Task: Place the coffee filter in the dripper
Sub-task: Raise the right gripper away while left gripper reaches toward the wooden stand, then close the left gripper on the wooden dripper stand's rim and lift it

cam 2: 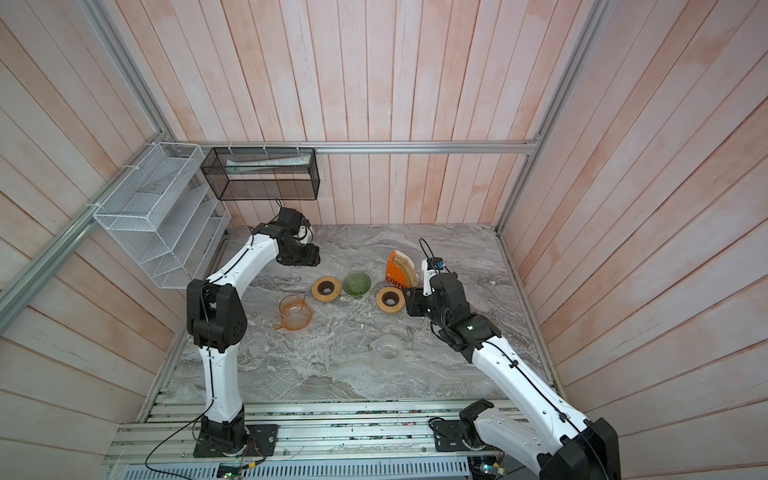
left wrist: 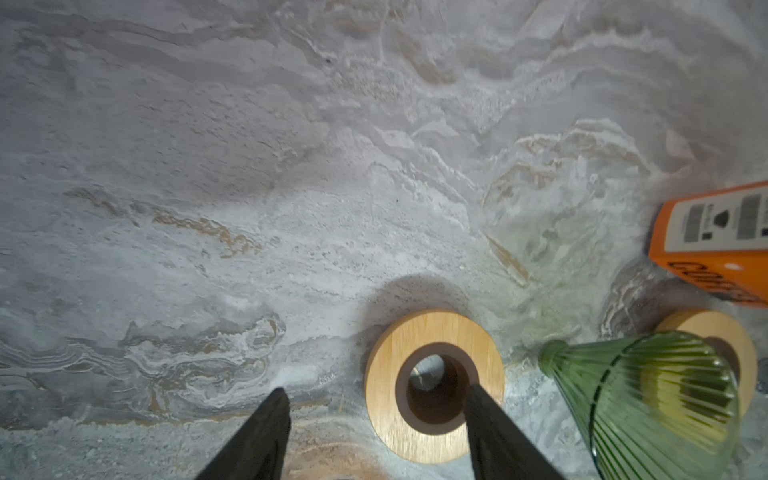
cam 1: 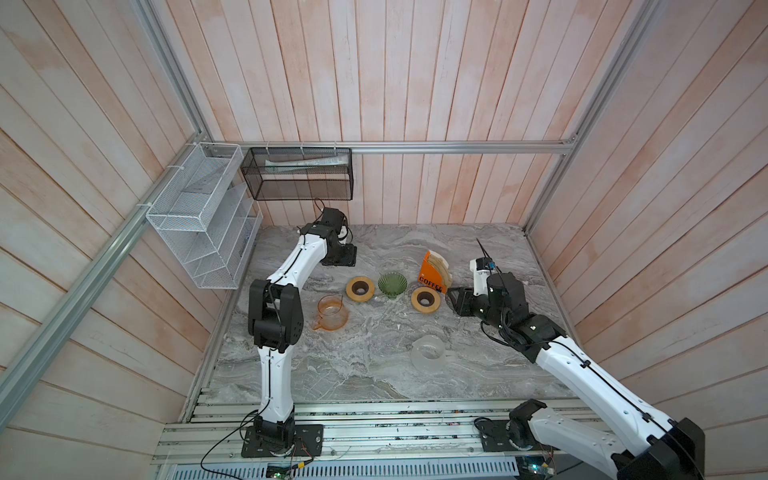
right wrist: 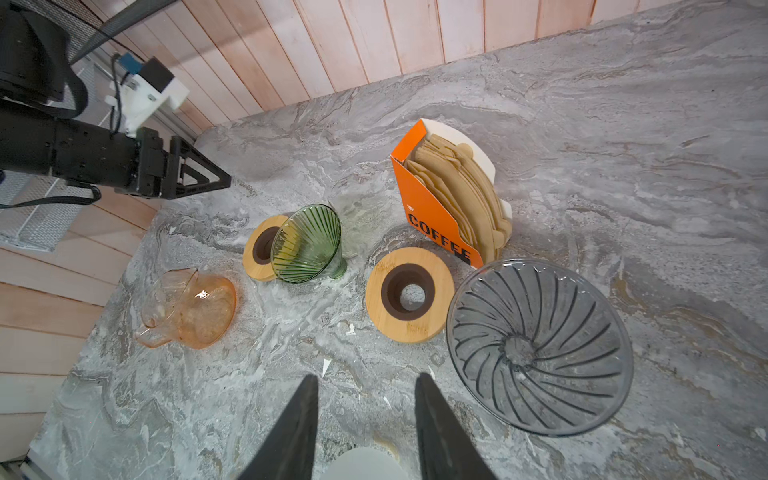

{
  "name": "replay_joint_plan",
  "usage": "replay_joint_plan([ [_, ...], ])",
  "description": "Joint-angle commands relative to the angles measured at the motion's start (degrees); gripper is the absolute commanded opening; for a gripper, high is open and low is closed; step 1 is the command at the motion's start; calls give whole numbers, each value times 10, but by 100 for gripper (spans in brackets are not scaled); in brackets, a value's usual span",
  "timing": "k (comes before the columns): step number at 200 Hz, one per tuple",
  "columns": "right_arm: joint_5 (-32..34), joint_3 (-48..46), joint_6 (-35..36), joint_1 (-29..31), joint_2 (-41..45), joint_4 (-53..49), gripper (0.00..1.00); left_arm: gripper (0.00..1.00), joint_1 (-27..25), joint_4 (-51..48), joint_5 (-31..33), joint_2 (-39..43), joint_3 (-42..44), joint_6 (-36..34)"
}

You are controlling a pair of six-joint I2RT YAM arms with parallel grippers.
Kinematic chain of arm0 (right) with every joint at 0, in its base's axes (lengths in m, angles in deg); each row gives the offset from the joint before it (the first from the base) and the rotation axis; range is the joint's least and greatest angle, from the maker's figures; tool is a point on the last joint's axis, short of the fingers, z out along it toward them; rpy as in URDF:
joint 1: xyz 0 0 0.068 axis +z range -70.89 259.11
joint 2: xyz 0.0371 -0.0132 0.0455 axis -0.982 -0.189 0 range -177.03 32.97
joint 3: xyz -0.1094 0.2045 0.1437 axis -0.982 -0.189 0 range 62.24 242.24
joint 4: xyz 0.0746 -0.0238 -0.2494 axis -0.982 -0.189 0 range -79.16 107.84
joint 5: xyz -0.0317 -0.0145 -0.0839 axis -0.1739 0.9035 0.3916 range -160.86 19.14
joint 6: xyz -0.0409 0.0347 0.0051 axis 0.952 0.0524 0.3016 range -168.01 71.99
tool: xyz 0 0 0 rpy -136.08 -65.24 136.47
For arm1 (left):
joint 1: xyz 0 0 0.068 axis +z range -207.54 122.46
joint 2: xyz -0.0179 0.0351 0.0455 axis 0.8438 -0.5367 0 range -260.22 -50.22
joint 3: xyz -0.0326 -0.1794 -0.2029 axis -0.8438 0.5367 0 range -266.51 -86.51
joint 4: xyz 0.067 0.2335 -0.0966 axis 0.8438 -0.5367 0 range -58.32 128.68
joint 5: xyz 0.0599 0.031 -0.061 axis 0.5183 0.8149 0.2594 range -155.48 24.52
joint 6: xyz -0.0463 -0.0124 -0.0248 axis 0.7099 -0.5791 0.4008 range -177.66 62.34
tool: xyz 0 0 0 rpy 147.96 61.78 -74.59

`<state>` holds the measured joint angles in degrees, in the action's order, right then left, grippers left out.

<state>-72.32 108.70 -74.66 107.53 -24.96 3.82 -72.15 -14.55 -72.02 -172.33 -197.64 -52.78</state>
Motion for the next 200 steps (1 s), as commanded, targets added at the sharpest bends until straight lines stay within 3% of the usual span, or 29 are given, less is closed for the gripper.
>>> replay_joint_plan([
  [1,-26,-13,8,-9,10,23,40,69,-14,-23,16,-9,6,-27],
  [68,-45,-37,-11,-14,13,38,40,69,-26,1,44,-25,60,-29],
  [200,-51,-40,-36,-16,-3,55,40,61,-27,25,24,-54,78,-29],
])
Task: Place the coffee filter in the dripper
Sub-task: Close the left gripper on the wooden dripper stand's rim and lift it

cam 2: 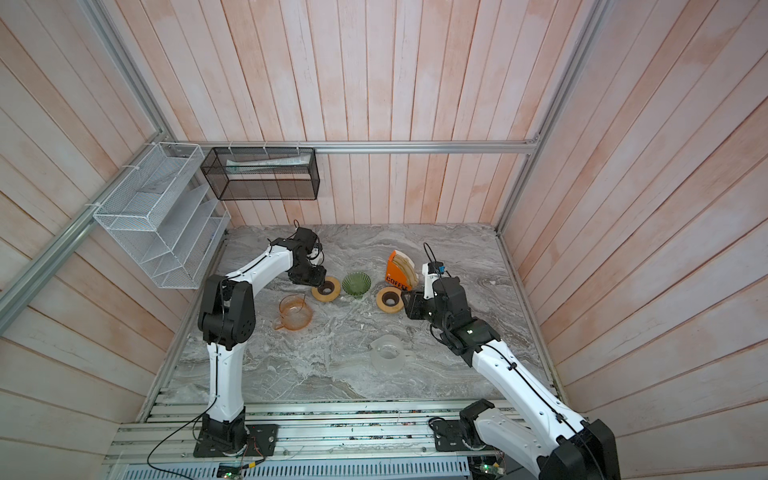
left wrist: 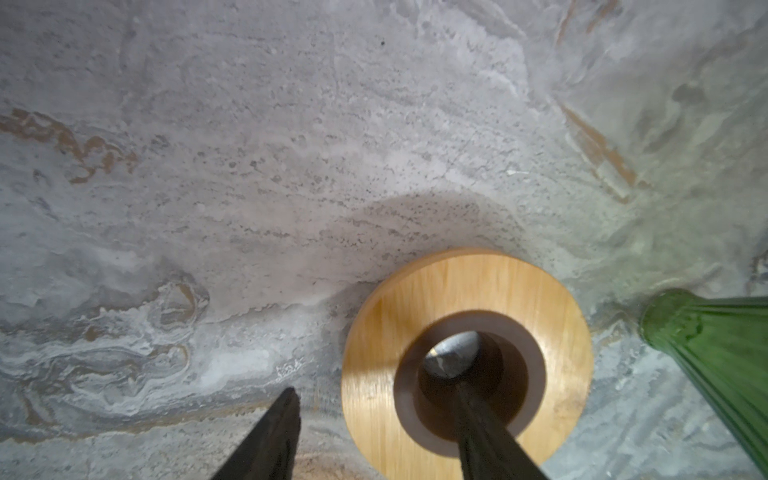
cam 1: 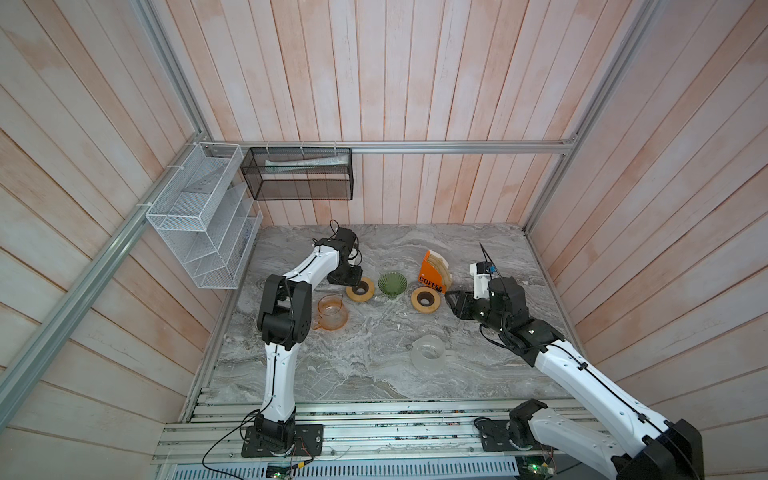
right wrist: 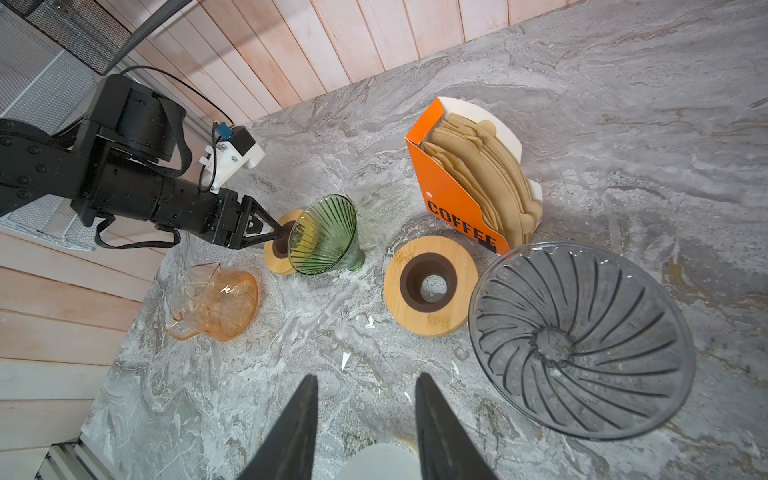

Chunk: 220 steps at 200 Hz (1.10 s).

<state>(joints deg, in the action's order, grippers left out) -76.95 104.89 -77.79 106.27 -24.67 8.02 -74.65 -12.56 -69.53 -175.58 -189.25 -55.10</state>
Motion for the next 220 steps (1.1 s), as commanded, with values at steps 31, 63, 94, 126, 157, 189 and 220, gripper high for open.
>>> replay_joint_plan([
  [31,-11,-2,-10,-4,-9,17,40,60,-2,2,7,-31,-10,-3],
  [63,-15,-2,-13,-4,-12,20,40,59,-2,3,1,-34,-12,-3],
  [94,-16,-5,-16,-4,-9,21,40,54,-2,1,1,-39,-10,-3],
  [126,-18,-10,-22,-4,-5,25,40,51,-2,6,-3,-38,-4,0],
  [157,-18,-11,-22,-4,-5,23,40,45,-3,16,-4,-35,3,2],
  [189,-15,-10,-22,-4,-1,21,40,30,-3,16,-7,-32,-1,1],
  [220,-15,-8,-24,-5,2,20,40,22,-3,15,-9,-26,-9,2],
])
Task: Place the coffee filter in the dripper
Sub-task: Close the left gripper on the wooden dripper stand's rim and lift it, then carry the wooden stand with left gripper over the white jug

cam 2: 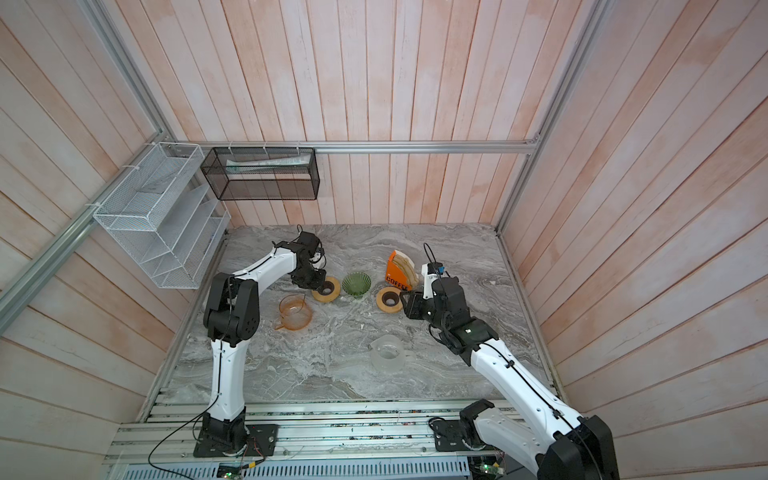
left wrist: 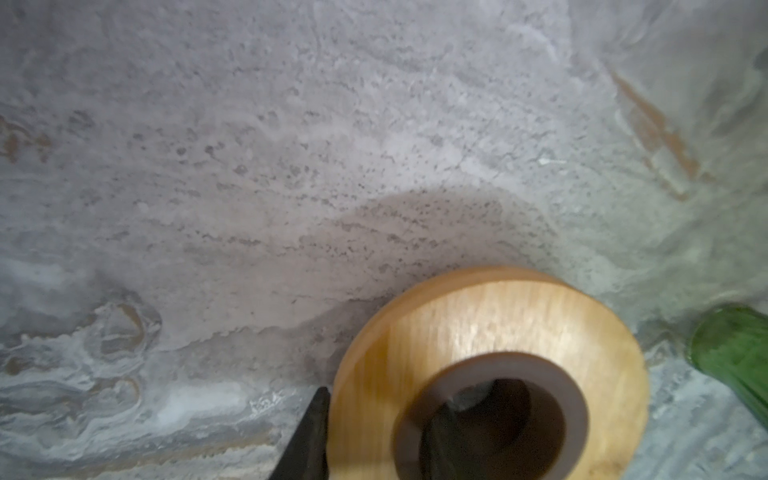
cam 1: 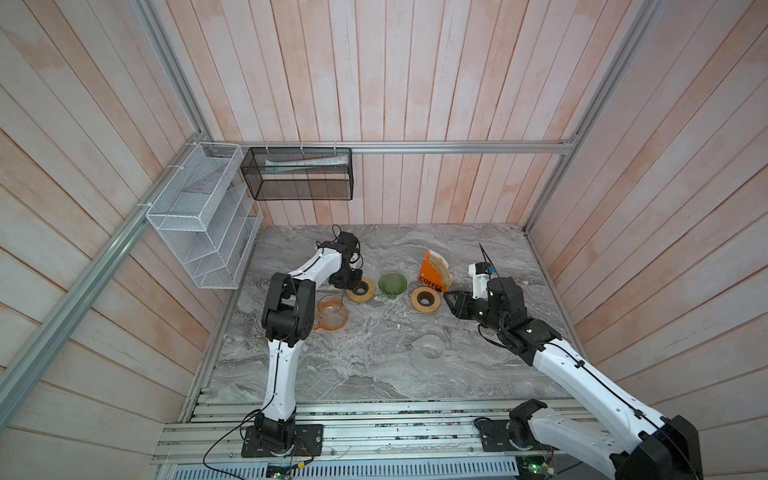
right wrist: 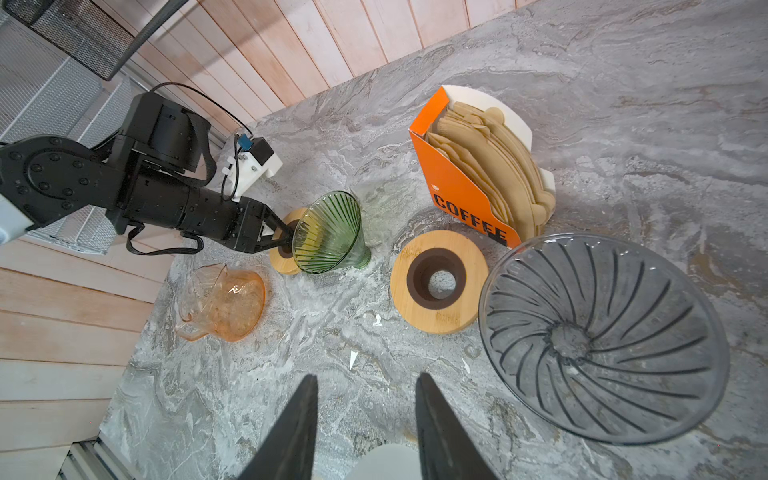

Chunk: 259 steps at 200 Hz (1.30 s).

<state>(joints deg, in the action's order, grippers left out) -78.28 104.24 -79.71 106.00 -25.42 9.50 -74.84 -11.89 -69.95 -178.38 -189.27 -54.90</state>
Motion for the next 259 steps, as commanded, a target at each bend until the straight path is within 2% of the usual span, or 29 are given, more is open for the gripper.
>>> replay_joint_plan([
  [1,-2,-1,-5,-3,9,5,40,21,-1,8,-5,3,-9,0],
  [44,-3,4,-8,-4,13,4,40,12,-1,23,9,30,-13,9],
  [115,-1,8,-10,-4,25,0,40,10,-1,5,37,76,-48,13],
  [146,2,8,-8,-5,34,-5,40,9,-1,7,49,119,-42,42],
  [187,10,12,-4,-13,49,-12,40,9,-5,-34,13,171,-70,54],
  [222,16,13,3,-26,63,-19,41,9,-69,-81,28,205,-91,31],
  [259,36,23,16,-38,96,-52,41,9,-161,-107,32,227,-85,42],
])
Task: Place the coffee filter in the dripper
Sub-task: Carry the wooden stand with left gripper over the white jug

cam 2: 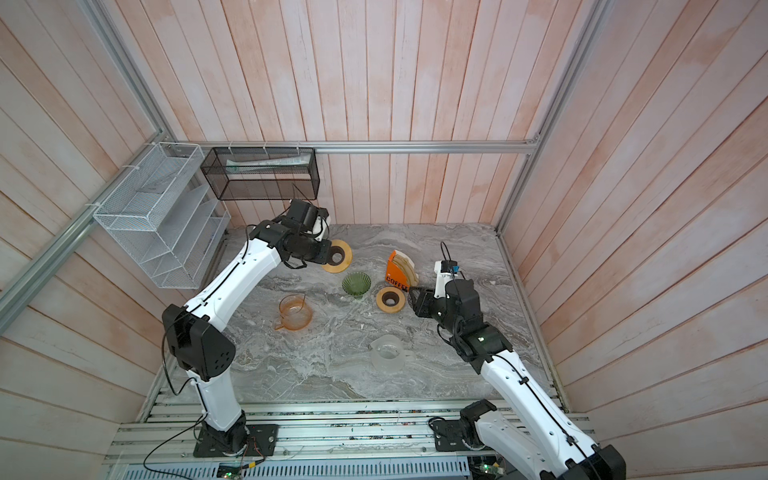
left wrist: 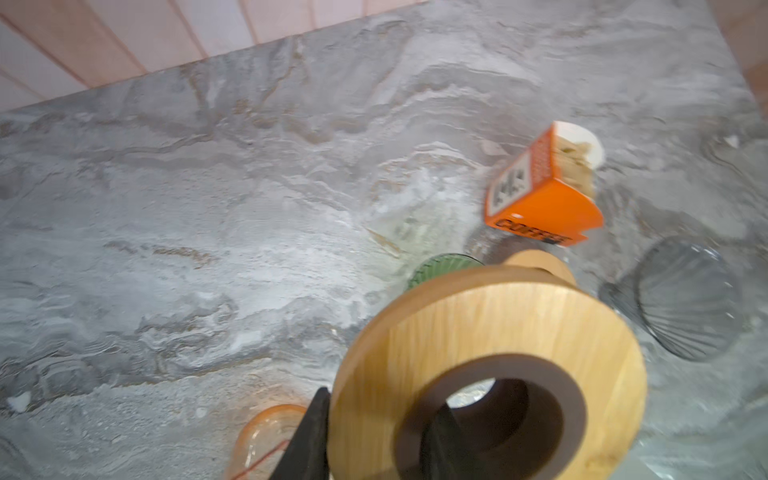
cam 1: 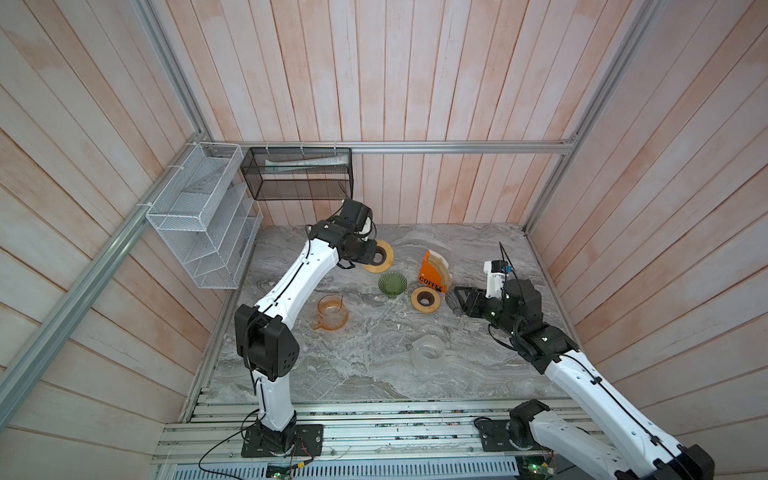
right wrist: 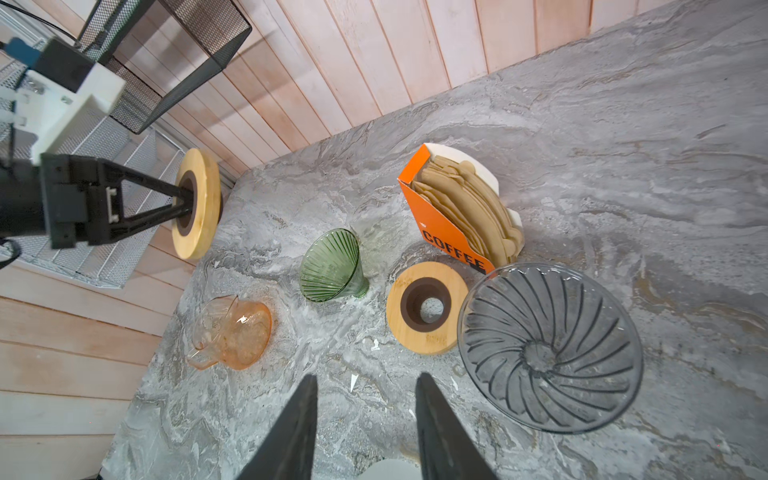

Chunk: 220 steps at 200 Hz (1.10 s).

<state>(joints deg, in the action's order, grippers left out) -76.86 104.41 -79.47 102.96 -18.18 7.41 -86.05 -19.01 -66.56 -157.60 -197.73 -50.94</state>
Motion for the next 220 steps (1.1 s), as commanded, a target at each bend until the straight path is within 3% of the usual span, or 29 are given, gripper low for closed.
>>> replay_joint_plan([
  [1,22,21,14,-8,25,-32,41,9,-52,-37,-1,19,0,2],
  [47,13,23,13,-14,61,-66,41,10,-162,-59,-2,20,22,20],
  [99,8,20,11,-14,68,-77,41,9,-235,-40,-50,6,82,44],
  [162,8,-4,-3,-14,77,-75,41,9,-257,-15,-89,-27,103,52],
  [220,7,-5,3,-14,64,-67,41,9,-257,-11,-75,-49,106,51],
])
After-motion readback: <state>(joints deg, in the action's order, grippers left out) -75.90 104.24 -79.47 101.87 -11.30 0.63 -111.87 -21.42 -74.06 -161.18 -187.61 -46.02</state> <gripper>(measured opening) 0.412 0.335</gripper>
